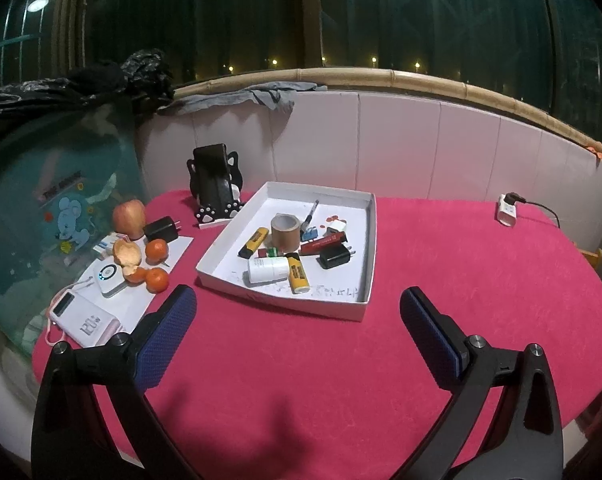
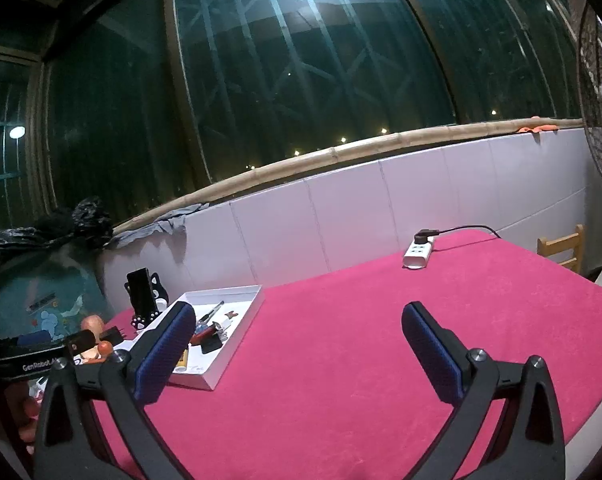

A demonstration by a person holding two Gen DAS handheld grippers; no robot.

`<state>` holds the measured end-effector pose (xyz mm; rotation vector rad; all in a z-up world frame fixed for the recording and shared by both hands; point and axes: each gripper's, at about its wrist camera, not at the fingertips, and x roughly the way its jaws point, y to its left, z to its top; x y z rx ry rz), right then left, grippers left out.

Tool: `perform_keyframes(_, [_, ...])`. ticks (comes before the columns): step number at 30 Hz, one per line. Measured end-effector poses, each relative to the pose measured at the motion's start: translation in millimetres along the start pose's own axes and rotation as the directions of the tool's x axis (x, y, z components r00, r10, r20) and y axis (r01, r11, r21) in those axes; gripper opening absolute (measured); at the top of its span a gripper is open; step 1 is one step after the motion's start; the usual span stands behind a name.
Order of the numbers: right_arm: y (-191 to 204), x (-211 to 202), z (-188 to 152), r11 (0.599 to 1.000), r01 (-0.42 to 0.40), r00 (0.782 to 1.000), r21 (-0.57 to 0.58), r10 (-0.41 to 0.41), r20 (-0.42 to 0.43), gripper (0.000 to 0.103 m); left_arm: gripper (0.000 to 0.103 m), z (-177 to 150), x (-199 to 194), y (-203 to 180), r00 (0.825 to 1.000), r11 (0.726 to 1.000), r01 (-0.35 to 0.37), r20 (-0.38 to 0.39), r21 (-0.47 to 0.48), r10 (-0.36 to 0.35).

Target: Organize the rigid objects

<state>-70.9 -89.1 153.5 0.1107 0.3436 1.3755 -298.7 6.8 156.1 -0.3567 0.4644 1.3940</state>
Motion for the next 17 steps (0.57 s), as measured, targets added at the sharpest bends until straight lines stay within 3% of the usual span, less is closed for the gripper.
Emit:
perform_keyframes(11, [-15.5, 9.6, 2.0, 0.998, 0.044, 0.999, 0.034, -0.044, -0.016, 0.103, 0.103, 8.7, 23.0, -13.2, 1.0, 0.999, 0.018, -0.026, 0.047, -0.017])
perform_keyframes(17, [-29.1, 16.3, 2.9, 0.995, 0.082, 0.996, 0.055, -0.081, -0.027, 0.103, 0.103, 13.9, 36.5, -36.3, 0.997, 0.988, 0.081, -0.027, 0.135, -0.078])
